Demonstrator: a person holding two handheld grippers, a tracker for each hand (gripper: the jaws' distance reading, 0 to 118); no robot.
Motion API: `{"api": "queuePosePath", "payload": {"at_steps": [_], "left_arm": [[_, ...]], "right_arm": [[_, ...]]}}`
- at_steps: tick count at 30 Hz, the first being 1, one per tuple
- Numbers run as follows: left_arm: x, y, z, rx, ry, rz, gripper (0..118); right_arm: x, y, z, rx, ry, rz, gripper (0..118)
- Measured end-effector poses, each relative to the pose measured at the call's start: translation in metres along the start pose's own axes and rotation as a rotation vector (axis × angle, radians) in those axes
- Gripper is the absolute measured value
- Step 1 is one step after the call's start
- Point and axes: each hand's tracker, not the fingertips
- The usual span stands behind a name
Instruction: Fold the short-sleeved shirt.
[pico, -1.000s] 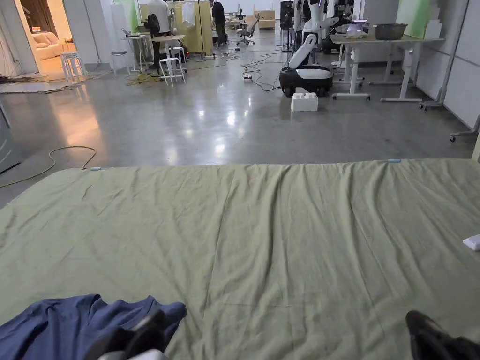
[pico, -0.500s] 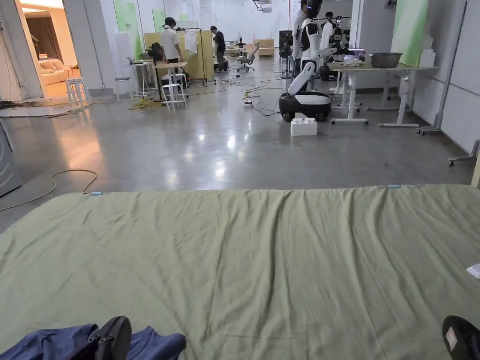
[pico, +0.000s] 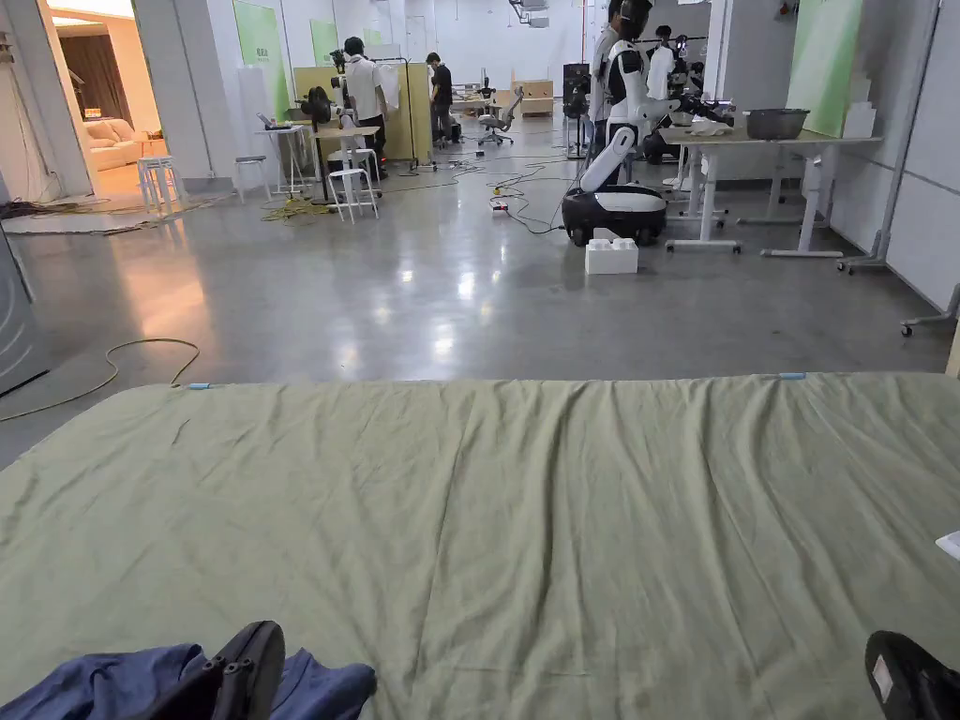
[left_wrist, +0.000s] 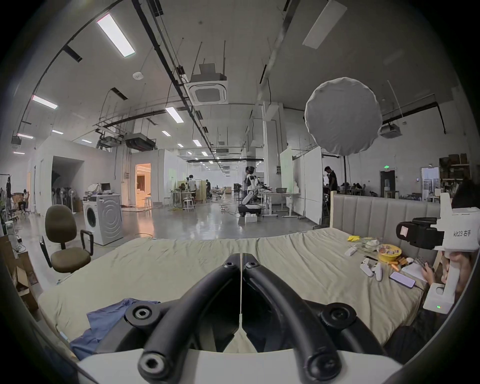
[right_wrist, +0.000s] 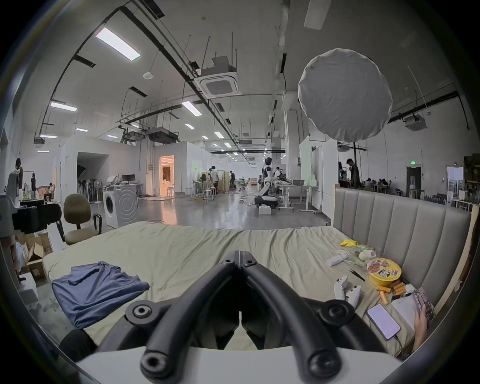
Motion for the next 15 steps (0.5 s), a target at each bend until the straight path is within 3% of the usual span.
{"api": "queuePosePath", "payload": {"at_steps": [10,14,15], "left_arm": [[-0.006,0.005,-0.001,-0.033,0.002,-0.007,0],[-0.012,0.004,-0.001,-0.044,-0.014,-0.001,0],[-0.015,0.003,0.0,-0.052,-0.018,0.003,0]], "right_arm": [[-0.001,0.001,0.001,-0.006,0.0,0.071,0],[0.004,-0.002,0.001,-0.035,0.024,-0.021,0],[0.005,-0.001,0.002,-0.029,0.021,-0.007,0]]}}
